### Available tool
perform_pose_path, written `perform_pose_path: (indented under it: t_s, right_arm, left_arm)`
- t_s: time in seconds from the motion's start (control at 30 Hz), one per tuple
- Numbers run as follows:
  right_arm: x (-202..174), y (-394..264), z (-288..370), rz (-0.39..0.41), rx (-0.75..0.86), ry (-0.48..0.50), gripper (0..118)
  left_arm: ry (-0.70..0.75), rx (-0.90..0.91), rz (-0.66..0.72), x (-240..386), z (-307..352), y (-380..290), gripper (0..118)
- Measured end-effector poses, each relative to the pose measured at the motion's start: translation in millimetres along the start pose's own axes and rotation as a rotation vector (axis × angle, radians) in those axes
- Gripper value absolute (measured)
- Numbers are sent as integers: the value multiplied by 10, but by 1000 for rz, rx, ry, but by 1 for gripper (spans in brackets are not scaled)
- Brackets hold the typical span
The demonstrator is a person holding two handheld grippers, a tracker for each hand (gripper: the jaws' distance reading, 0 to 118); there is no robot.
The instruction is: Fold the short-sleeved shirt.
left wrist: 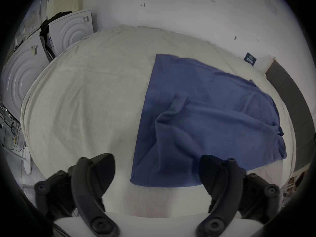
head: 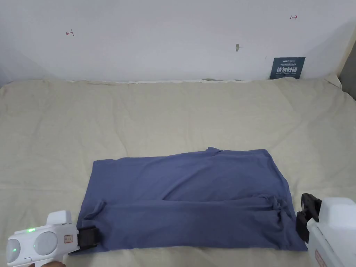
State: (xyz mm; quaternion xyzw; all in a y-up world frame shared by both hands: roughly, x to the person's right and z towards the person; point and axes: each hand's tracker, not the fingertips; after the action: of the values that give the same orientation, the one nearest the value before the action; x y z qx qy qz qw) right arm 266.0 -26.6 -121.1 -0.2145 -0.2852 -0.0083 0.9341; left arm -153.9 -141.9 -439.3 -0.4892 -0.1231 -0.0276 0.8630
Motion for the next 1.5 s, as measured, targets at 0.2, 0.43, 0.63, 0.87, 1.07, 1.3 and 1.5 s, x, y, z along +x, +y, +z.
perform_pose_path:
  t_s: [0.2, 0.43, 0.63, 0.87, 1.07, 1.3, 1.5]
  right_arm:
    - [52, -103, -151, -12, -57, -11, 2]
    - [239, -289, -732, -96, -274, -20, 21]
    - [266, -725, -1469, -107, -570, -13, 113]
    - [234, -923, -1472, -58, -554, 25, 10]
    - [219, -680, -939, -67, -470, 56, 9]
    - [392, -872, -311, -133, -470, 75, 9]
    - [393, -1462, -140, -183, -613, 75, 9]
  left_arm:
    - [34, 10, -54, 91, -30, -210, 27]
    - [-38, 95, -98, 212, 243, -156, 8]
    - [-79, 126, -86, 231, 429, -108, 8]
    - [-75, 116, -57, 138, 420, -175, 8]
    - [-93, 107, 17, 41, 474, -310, 8]
    - [-67, 52, 82, -256, 635, -673, 8]
    - [-32, -58, 75, -344, 549, -1058, 8]
